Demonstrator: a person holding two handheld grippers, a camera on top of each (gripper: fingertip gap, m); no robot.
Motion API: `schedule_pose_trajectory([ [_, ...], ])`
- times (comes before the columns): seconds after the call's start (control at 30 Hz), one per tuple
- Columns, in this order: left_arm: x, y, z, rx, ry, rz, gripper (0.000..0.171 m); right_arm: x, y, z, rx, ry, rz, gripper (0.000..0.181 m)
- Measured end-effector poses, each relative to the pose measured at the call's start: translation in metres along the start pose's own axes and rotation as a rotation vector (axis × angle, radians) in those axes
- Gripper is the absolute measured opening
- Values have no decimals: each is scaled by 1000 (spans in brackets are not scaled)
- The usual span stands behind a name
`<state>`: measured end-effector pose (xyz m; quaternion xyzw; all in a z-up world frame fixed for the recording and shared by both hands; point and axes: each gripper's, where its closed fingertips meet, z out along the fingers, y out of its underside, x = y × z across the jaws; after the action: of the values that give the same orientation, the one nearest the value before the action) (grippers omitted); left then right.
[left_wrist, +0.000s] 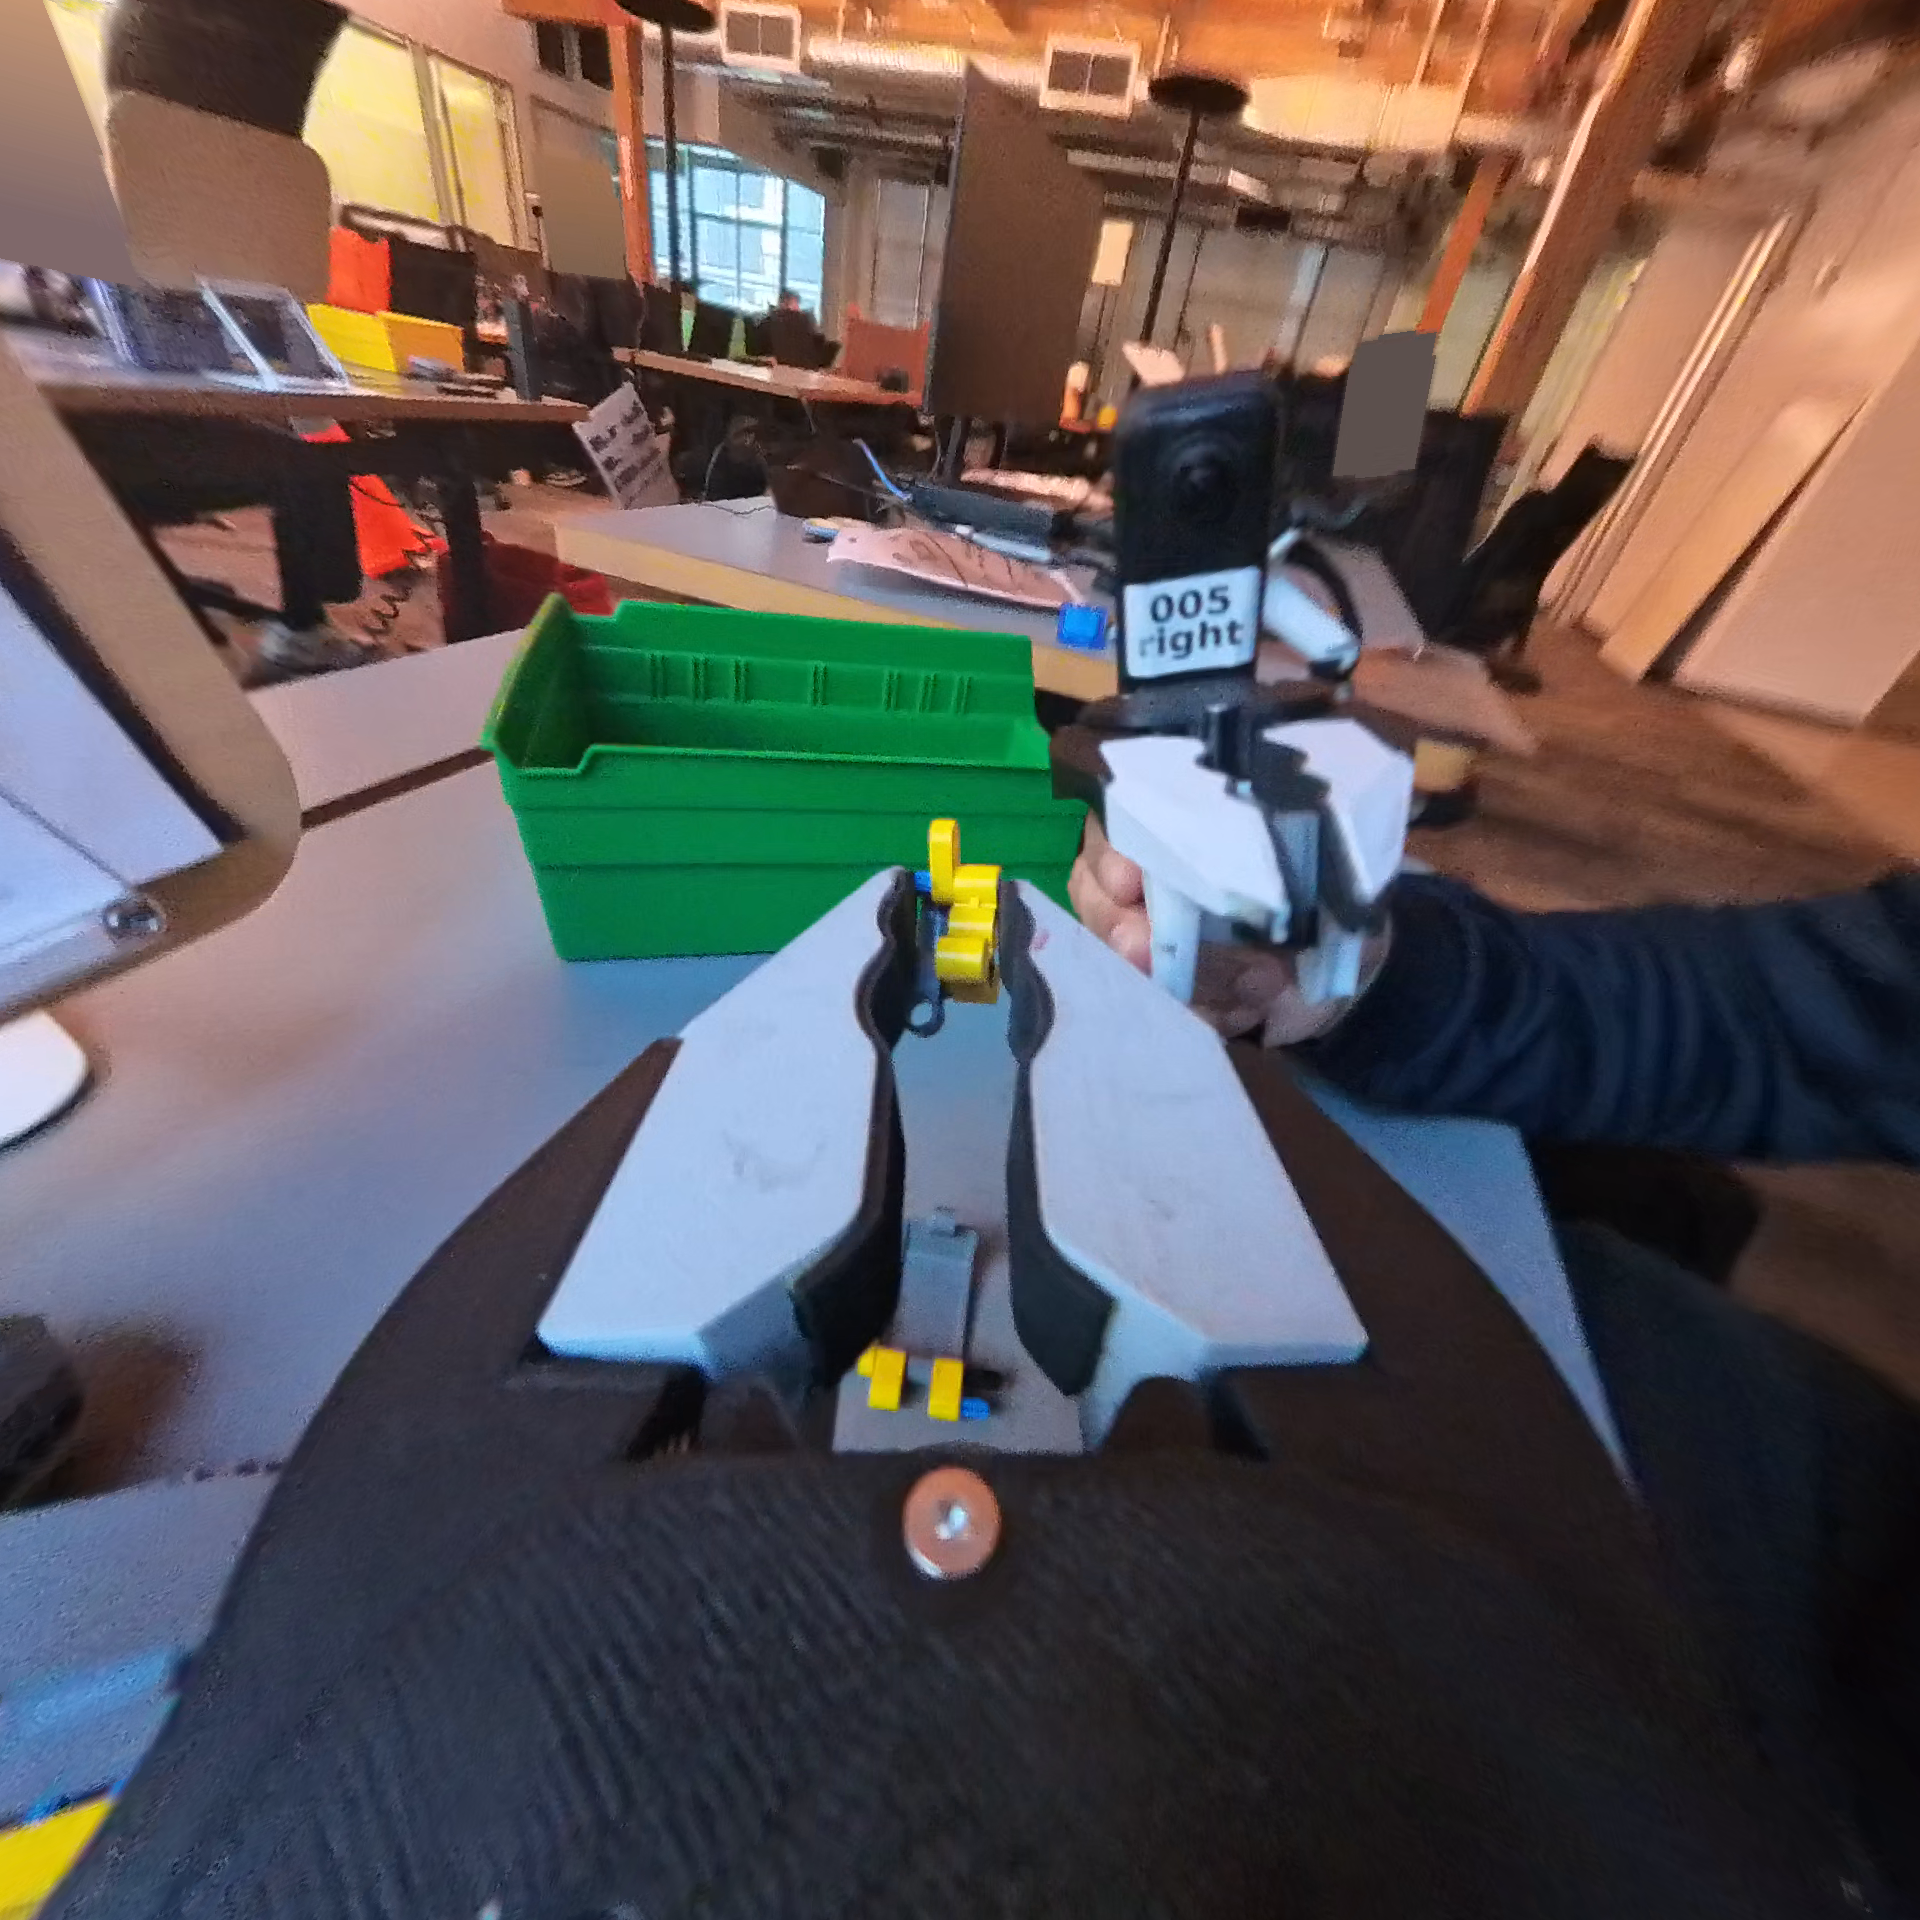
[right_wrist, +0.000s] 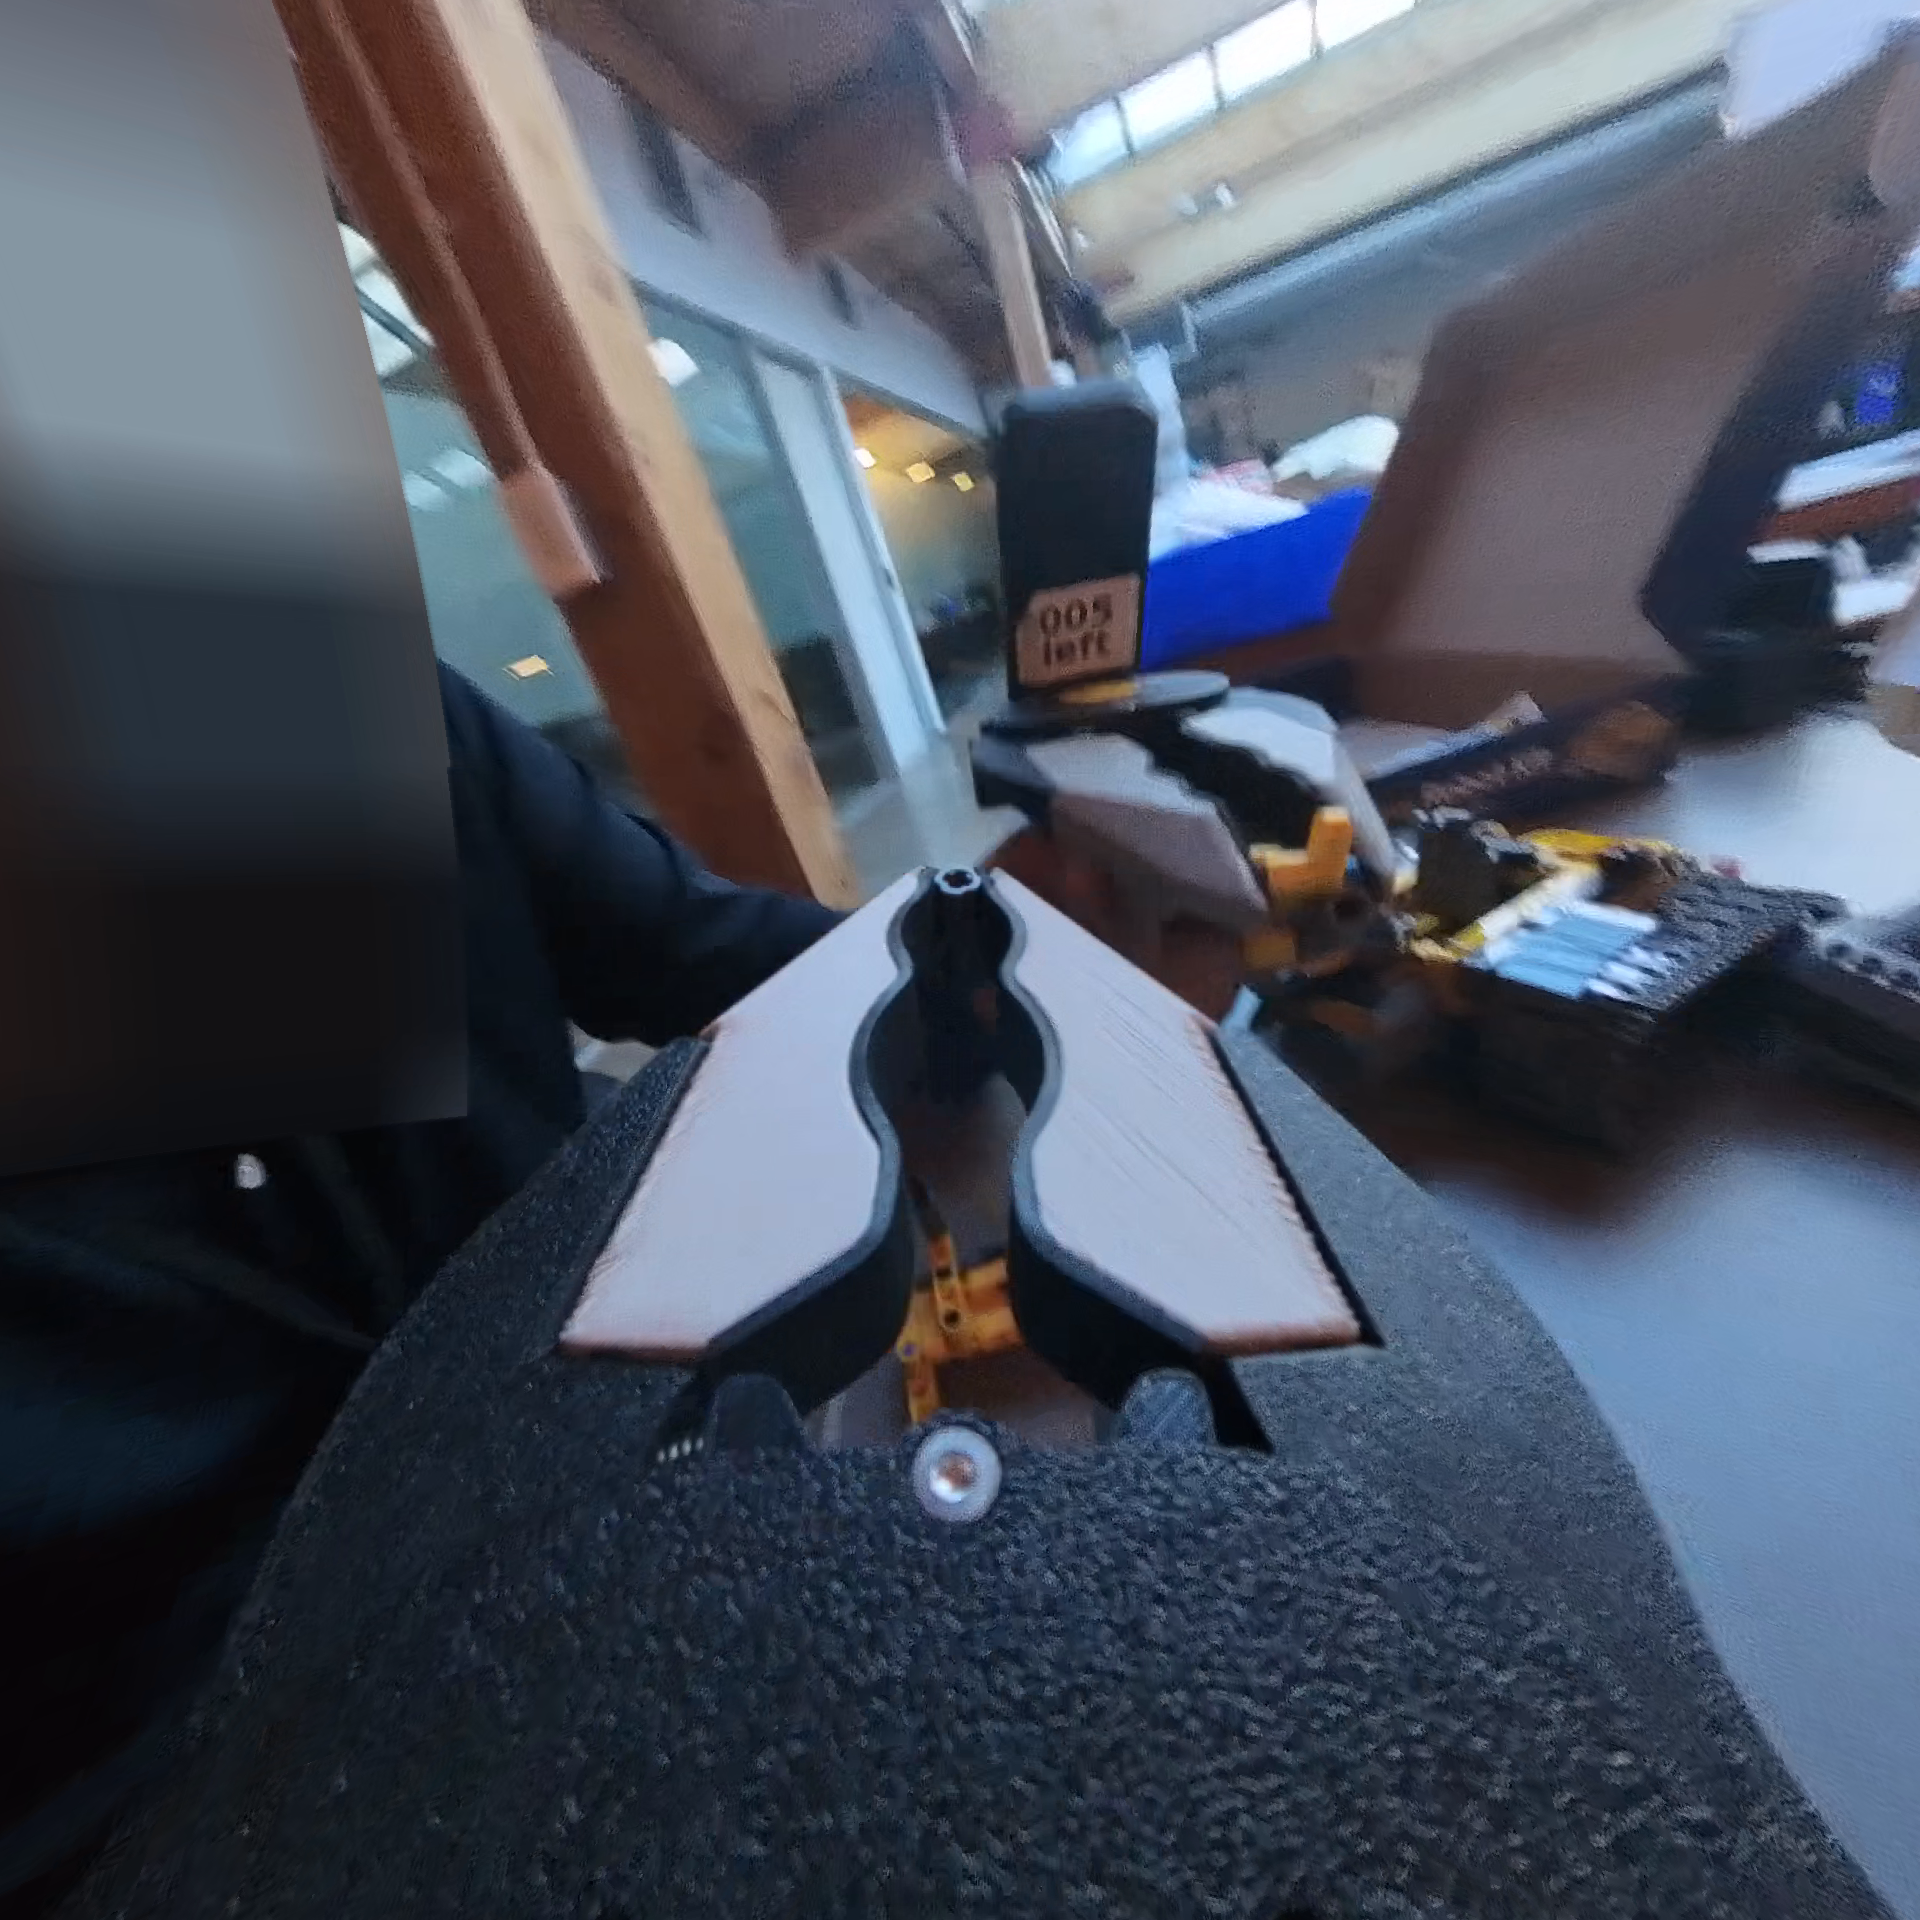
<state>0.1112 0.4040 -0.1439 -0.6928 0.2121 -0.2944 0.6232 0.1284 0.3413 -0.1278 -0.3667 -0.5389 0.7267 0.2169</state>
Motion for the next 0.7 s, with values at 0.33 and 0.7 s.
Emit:
schedule_pose_trajectory([
  [0.33,-18,38,9,-269,-279,420,14,58,-3,-48,-111,437,-132,4],
  [0.7,-20,51,12,-322,-278,428,14,109,106,-76,-611,650,194,16],
])
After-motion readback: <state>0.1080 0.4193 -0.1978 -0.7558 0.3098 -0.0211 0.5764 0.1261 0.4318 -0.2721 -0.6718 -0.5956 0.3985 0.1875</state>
